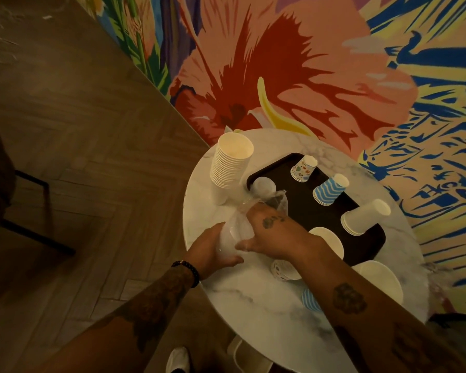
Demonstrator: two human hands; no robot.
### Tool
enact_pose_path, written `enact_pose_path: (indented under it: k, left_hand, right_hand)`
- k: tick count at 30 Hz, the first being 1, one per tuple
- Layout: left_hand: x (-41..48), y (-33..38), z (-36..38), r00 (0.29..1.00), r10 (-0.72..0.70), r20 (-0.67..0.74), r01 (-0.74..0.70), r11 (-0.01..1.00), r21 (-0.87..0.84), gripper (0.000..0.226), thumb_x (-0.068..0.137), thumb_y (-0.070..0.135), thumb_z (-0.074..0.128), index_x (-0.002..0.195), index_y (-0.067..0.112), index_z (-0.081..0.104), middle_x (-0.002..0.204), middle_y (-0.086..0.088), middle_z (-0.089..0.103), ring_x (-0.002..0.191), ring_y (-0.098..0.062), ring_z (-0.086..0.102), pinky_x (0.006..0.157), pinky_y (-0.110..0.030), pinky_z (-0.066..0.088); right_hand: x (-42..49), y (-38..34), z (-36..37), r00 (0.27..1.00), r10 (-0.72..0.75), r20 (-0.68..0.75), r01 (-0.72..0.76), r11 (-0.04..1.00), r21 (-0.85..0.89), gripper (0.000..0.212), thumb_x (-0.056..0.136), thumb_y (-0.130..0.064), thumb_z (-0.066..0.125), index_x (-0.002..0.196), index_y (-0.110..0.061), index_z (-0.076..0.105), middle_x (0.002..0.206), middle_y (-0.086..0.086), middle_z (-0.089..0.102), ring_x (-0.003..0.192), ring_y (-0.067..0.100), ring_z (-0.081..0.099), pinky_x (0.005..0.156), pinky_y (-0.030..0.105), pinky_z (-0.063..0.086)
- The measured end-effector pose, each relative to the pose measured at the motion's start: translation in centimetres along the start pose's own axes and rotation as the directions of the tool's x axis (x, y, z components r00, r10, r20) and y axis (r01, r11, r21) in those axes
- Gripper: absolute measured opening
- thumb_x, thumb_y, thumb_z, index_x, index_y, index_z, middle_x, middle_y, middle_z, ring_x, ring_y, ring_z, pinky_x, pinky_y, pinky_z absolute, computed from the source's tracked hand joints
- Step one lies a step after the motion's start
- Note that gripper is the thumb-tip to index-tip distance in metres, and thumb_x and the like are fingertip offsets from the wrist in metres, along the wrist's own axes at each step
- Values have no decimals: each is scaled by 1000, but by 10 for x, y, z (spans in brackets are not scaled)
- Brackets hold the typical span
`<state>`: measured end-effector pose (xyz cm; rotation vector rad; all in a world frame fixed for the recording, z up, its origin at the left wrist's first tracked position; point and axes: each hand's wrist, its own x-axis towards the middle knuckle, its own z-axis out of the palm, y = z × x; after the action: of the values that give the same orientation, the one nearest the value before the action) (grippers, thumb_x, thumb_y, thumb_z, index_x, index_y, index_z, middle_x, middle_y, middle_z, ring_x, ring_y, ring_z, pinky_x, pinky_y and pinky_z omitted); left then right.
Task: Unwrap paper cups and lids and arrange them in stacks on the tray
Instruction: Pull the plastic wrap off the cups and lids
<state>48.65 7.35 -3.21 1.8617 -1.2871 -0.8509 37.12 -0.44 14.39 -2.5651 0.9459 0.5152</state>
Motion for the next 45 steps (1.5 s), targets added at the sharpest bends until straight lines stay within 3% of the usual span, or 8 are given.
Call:
enact_pose_path:
  k: [4, 7, 11, 16, 25, 31, 40, 45]
  left_hand:
    - [2, -18, 0, 999, -4, 36, -5, 971, 239, 94, 63, 65, 80, 140, 22, 47, 142, 2, 50, 130, -20, 44, 111, -37, 37]
    - [-3, -15, -1, 1000, 12, 28, -16, 990, 137, 121, 56, 68, 83, 153, 25, 26, 155, 6, 34, 139, -15, 33, 117, -35, 30]
    - [-6, 25, 0, 997, 40, -70, -49, 990, -135, 103, 59, 47, 93, 144, 32, 36, 141, 15, 45, 127, -1, 43, 105, -20, 34]
    - [-3, 32, -2, 997, 32, -76, -41, 993, -111, 86, 62, 39, 92, 135, 25, 49, 127, 6, 61, 113, -12, 57, 98, -30, 48]
    - [-5, 13, 5, 999, -44, 0, 43, 993, -113, 84, 66, 43, 89, 135, 27, 44, 121, 15, 55, 106, -6, 53, 87, -19, 39]
    - [-1, 13, -1, 1000, -3, -8, 3, 999, -38, 103, 55, 66, 85, 141, 30, 41, 138, 10, 50, 124, -9, 48, 103, -27, 42]
    - [-11, 22, 2, 998, 4, -58, -15, 984, -176, 91, 64, 37, 92, 139, 31, 42, 125, 22, 49, 109, 2, 49, 82, 3, 33]
    - [-11, 17, 2, 1000, -14, -22, 10, 983, -182, 87, 67, 36, 91, 139, 31, 42, 127, 17, 52, 110, -2, 52, 84, -4, 35]
  right_hand:
    - [-2, 1, 2, 1000, 1, 10, -1, 1000, -3, 73, 93, -42, 68, 151, -14, 33, 153, 6, 37, 141, 23, 34, 114, 33, 29]
    - [-2, 2, 4, 1000, 4, -9, -4, 1000, 1, 73, 92, -42, 69, 151, -14, 34, 152, 6, 40, 141, 23, 34, 116, 34, 25]
    - [0, 5, 4, 1000, 30, 4, -30, 998, 51, 76, 89, -42, 72, 150, -15, 35, 148, 7, 43, 138, 25, 38, 115, 34, 26]
    - [5, 9, -5, 996, 47, 71, -57, 988, 143, 76, 90, -50, 68, 151, -19, 36, 152, 6, 42, 140, 26, 38, 114, 38, 33]
    - [4, 8, 3, 999, 33, -13, -32, 992, 119, 65, 97, -29, 64, 153, -18, 33, 154, 6, 39, 142, 24, 35, 114, 36, 33]
    - [9, 12, 3, 997, 81, -8, -77, 975, 209, 65, 95, -34, 66, 151, -19, 36, 153, 7, 40, 143, 26, 35, 115, 37, 33]
    - [19, 12, -1, 985, 149, 86, -165, 959, 229, 39, 99, -16, 52, 134, -15, 37, 133, 16, 46, 111, 29, 50, 90, 36, 45]
    - [26, 11, 2, 975, 181, 131, -215, 919, 330, 43, 92, -12, 55, 129, -19, 35, 122, 9, 44, 109, 25, 46, 90, 37, 44]
